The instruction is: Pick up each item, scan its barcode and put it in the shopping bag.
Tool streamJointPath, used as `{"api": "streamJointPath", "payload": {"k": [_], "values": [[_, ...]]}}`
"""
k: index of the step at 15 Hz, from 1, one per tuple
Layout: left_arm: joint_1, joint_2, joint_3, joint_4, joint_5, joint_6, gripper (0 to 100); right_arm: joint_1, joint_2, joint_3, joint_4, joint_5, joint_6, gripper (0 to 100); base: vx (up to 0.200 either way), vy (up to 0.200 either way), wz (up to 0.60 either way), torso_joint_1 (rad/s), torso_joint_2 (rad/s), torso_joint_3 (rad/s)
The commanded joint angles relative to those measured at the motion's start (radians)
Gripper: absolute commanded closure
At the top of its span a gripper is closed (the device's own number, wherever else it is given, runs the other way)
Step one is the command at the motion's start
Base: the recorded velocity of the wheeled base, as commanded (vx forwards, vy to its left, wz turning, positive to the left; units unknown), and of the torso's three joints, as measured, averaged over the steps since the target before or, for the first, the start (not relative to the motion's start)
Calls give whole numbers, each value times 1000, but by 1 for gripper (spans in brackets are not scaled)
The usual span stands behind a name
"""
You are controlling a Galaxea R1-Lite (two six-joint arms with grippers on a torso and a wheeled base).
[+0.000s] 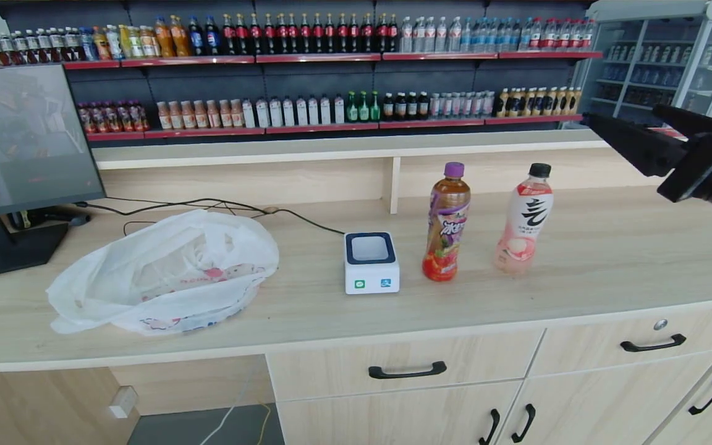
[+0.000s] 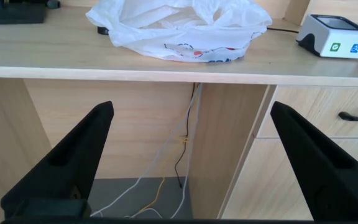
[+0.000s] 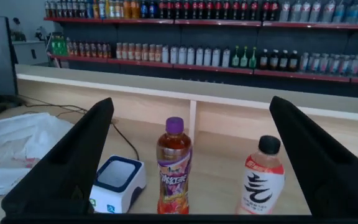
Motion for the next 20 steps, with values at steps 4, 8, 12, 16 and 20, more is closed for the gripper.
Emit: {"api": "streamJointPath", "payload": {"k": [4,8,12,16,20], "values": [[0,0,0,0,0,1,0,87,277,-3,-207,-43,-13,0,0,0,0,0,0,0],[0,0,0,0,0,1,0,96,432,-3,-380,-43,-16,0,0,0,0,0,0,0],[0,0,0,0,0,1,0,98,509,-42,-402,-60,-6,0,0,0,0,0,0,0],[0,0,0,0,0,1,0,113,604,-39,-472,-62,78,0,0,0,0,0,0,0],[0,0,0,0,0,1,0,116,624,-9,-497,-69,18,0,0,0,0,0,0,0]]}}
